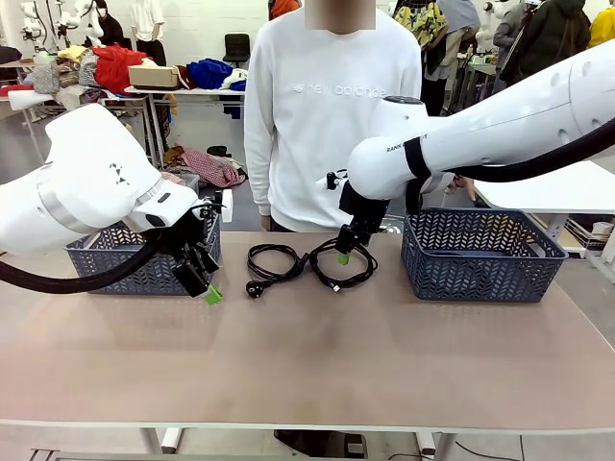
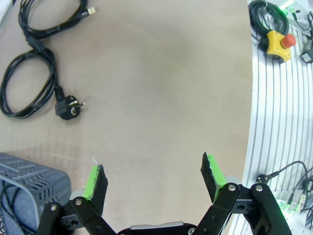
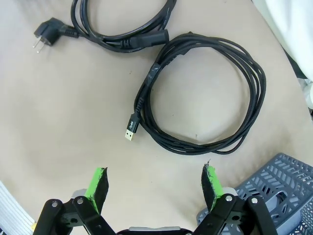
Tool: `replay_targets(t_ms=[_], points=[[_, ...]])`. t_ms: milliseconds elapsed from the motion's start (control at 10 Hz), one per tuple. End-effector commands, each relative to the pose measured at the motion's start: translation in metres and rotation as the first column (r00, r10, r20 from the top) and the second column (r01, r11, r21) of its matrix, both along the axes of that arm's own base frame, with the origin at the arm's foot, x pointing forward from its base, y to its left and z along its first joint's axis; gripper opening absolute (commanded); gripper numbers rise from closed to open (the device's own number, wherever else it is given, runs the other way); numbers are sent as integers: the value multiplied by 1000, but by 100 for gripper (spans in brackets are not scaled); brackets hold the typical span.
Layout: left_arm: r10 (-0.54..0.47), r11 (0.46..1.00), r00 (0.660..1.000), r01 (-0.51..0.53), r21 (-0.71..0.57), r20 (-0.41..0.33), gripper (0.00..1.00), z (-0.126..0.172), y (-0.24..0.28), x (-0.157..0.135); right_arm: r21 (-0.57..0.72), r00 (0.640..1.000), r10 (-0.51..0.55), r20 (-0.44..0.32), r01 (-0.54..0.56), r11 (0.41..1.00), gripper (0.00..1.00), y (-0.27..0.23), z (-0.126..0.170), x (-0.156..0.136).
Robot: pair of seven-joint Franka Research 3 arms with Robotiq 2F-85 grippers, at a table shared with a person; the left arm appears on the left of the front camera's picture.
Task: Organize the cables according to human instructions.
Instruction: Pick up a bundle of cables and place it in the basket indicated by the human.
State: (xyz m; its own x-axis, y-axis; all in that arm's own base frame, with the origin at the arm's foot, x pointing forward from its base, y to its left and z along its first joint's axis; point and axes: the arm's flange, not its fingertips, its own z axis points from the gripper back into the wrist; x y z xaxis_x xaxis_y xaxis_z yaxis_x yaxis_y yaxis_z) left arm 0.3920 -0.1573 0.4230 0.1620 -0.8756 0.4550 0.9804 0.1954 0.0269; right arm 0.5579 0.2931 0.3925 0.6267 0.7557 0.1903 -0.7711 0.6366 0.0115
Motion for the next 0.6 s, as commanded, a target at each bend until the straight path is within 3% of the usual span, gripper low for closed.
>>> replay_targets(t_ms=[0, 100, 500], points=[[3, 1000, 1000, -3, -1, -8, 100, 1, 2, -1, -2, 1000, 0, 3, 0, 1000, 100, -1, 1, -2], [3, 1000, 1000, -3, -1, -8, 100, 1, 2, -1, 0, 1000, 0, 0, 0, 1000, 100, 0, 0, 0], [3, 1000, 1000, -3, -1, -8, 100, 1, 2, -1, -44, 984, -177, -30, 175, 984, 100, 31, -19, 7]])
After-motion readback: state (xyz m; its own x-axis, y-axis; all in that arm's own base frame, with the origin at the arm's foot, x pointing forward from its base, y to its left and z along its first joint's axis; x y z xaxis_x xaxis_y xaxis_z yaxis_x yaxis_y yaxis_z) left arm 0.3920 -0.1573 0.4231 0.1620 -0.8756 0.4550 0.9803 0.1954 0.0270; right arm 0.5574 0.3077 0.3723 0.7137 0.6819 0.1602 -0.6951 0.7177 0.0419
